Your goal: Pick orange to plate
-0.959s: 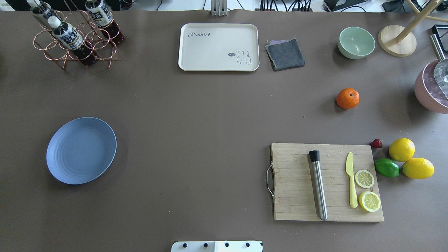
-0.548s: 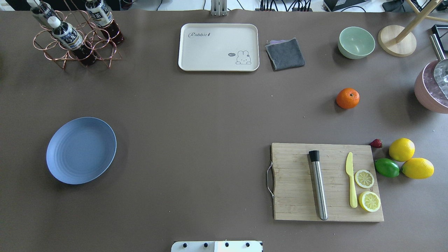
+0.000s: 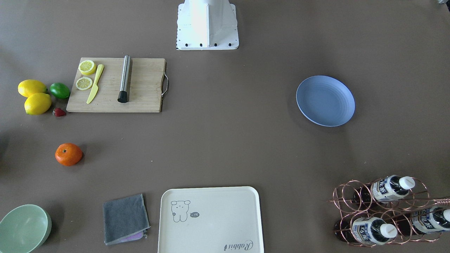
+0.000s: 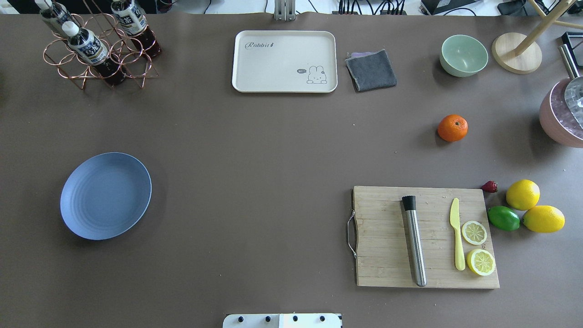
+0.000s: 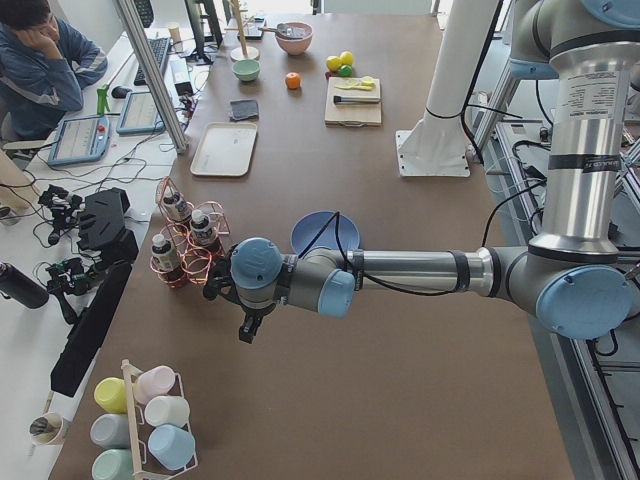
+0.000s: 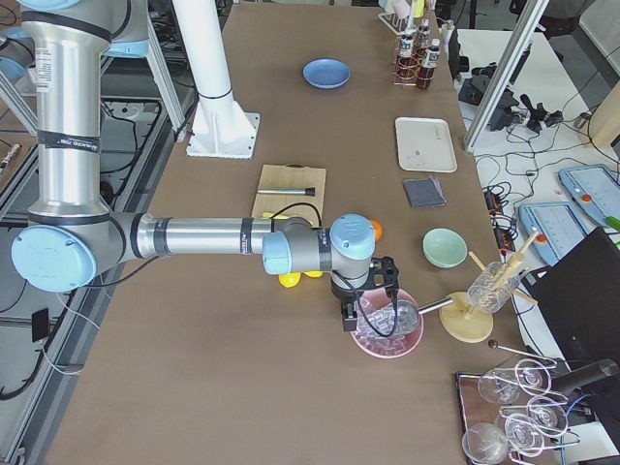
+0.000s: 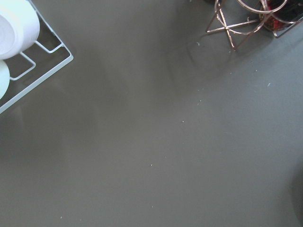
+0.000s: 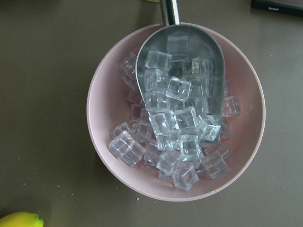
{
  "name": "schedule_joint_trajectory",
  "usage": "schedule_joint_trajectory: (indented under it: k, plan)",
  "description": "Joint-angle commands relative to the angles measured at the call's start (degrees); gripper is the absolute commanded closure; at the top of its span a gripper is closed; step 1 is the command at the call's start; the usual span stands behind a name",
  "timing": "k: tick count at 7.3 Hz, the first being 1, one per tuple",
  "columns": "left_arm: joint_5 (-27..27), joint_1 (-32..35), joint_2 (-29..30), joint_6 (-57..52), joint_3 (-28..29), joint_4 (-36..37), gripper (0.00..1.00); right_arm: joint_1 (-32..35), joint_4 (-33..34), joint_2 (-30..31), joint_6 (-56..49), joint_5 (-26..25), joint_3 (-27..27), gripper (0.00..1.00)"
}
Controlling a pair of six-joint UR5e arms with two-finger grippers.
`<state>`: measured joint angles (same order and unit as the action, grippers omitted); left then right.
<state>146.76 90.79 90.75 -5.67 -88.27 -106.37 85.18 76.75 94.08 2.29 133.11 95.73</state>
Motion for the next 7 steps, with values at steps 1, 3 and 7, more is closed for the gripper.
schedule_joint_trajectory:
  k: [1, 3, 7]
  plan:
    - [7.6, -1.1, -0.5, 0.8, 0.0, -5.3, 0.02, -8.4, -4.9, -0.6, 13.9, -4.4, 2.0, 0.00]
    - [4.4, -5.4, -2.8, 15.7, -1.0, -14.4, 0.03, -17.4, -14.6, -0.5, 35.7, -8.5, 4.3, 0.00]
    - [-23.9, -37.0, -8.3, 60.0, -0.5, -50.5, 0.03, -23.0, -16.3, -0.6, 44.2, -11.0, 7.4, 0.00]
